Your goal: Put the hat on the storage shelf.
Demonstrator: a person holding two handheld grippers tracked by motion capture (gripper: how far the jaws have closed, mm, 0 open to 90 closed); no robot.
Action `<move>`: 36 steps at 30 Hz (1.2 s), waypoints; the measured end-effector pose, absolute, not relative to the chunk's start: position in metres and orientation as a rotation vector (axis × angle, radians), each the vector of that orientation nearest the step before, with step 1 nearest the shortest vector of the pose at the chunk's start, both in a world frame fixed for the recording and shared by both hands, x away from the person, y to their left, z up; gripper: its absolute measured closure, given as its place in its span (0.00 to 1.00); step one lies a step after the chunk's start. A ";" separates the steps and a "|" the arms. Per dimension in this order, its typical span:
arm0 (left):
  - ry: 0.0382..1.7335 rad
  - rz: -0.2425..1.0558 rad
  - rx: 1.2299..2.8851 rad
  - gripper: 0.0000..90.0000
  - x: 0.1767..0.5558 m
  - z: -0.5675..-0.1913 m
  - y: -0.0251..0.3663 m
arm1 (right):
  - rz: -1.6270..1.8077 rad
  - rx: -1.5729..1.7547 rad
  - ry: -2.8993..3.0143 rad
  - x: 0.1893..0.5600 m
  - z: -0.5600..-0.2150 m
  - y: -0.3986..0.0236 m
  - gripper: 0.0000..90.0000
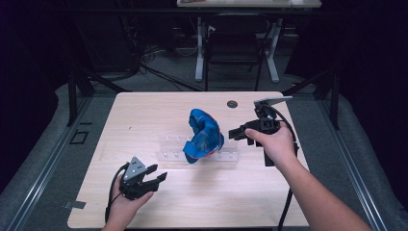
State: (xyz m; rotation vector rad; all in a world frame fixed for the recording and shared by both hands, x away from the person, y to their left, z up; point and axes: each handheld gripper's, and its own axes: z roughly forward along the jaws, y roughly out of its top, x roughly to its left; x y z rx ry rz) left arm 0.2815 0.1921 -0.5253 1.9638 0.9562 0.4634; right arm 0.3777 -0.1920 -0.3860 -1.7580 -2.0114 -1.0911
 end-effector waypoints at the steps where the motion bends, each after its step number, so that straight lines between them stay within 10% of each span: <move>1: 0.955 0.467 1.966 0.57 0.281 -0.526 0.193 | -1.098 -1.761 -2.009 0.377 -0.387 -0.192 0.75; 36: 1.018 0.465 1.960 0.55 0.273 -0.543 0.216 | -1.055 -1.757 -2.182 0.314 -0.449 -0.216 0.71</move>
